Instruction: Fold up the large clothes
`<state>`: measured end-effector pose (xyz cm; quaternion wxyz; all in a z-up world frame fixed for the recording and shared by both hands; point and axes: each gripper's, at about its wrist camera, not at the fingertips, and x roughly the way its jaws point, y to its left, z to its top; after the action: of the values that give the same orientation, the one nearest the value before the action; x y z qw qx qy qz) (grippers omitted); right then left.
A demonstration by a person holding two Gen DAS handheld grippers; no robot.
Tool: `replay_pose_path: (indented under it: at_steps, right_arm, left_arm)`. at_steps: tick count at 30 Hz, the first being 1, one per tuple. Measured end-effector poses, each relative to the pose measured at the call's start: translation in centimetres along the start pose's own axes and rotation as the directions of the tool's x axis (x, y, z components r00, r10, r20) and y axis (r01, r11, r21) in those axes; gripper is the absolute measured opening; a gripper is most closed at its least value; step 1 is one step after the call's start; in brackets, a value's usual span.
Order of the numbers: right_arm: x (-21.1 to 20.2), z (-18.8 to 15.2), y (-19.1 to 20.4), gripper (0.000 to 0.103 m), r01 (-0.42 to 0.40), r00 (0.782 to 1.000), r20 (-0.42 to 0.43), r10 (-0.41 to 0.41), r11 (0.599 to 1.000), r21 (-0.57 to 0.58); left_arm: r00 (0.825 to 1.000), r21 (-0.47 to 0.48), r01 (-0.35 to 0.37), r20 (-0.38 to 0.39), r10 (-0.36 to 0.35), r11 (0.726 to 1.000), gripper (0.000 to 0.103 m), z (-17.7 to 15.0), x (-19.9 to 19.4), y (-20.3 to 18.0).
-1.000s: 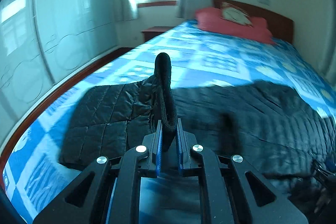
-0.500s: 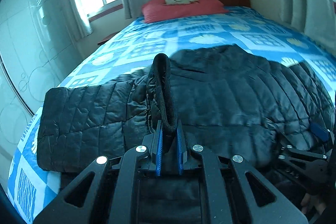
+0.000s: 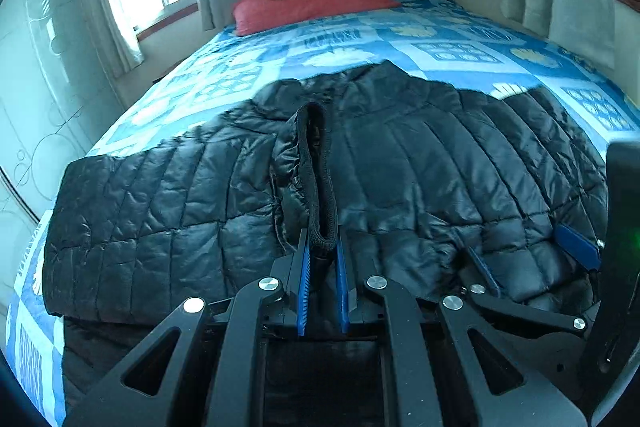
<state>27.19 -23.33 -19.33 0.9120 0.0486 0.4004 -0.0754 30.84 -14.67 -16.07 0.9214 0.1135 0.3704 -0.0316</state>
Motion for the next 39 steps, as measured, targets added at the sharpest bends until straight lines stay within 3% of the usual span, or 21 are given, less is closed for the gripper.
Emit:
replay_pose_path:
  at_steps: [7,10,14,16,19,21,26,30,31,32,34,39]
  right_arm:
    - [-0.1,0.1,0.0,0.095,0.005,1.0,0.0,-0.005,1.0,-0.001]
    - [0.0,0.1,0.1,0.094,0.004,1.0,-0.002,-0.004,1.0,0.001]
    - [-0.2,0.4,0.1,0.094,-0.005,1.0,-0.006,0.005,1.0,0.007]
    - [-0.7,0.9,0.0,0.094,-0.005,1.0,-0.006,0.005,1.0,0.017]
    - [-3.6,1.4,0.1,0.094,0.002,0.998,0.067,-0.005,0.999,0.045]
    - [-5.4,2.2,1.0,0.094,-0.048,0.993,0.109,0.042,0.997,0.059]
    - [-4.2,5.1,6.7,0.092,-0.22,0.975,0.023,0.219,0.975,0.024]
    - [0.2,5.6,11.2,0.071,-0.227,0.968,-0.12,0.221,0.973,-0.04]
    - [1.0,5.4,11.9,0.04,-0.25,0.96,-0.145,0.241,0.967,-0.044]
    - [1.2,5.2,12.4,0.026,-0.253,0.958,-0.149,0.243,0.966,-0.051]
    - [0.8,5.2,13.1,0.016,-0.251,0.964,-0.115,0.241,0.964,-0.089]
    - [-2.0,6.4,10.2,0.015,-0.181,0.983,0.013,0.183,0.978,-0.105]
  left_arm:
    - [0.999,-0.023,0.026,-0.021,-0.026,0.999,0.015,-0.3,-0.3,0.5]
    - [0.999,-0.03,0.051,-0.003,-0.052,0.998,0.046,-0.5,-1.8,1.2]
    - [0.996,-0.027,0.08,0.051,-0.078,0.996,0.065,-1.2,-5.1,2.8]
    - [0.994,-0.024,0.089,0.067,-0.087,0.996,0.066,-1.7,-6.5,4.0]
    - [0.994,-0.019,0.044,0.103,-0.042,0.999,0.066,-2.7,-8.1,6.9]
    - [0.993,-0.054,0.005,0.114,0.001,0.999,0.066,-3.4,-8.5,9.9]
    - [0.978,-0.092,-0.18,0.089,0.188,0.979,0.066,-5.0,-7.3,15.6]
    - [0.964,-0.148,-0.249,0.056,0.259,0.957,0.066,-6.4,-6.8,19.7]
    - [0.963,-0.157,-0.254,0.047,0.264,0.954,0.066,-6.7,-6.7,20.4]
    - [0.962,-0.165,-0.26,0.039,0.27,0.951,0.066,-7.0,-6.7,21.2]
    - [0.959,-0.178,-0.273,0.027,0.282,0.945,0.066,-7.4,-6.6,22.5]
    - [0.953,-0.232,-0.287,0.029,0.302,0.929,0.066,-7.2,-6.5,24.6]
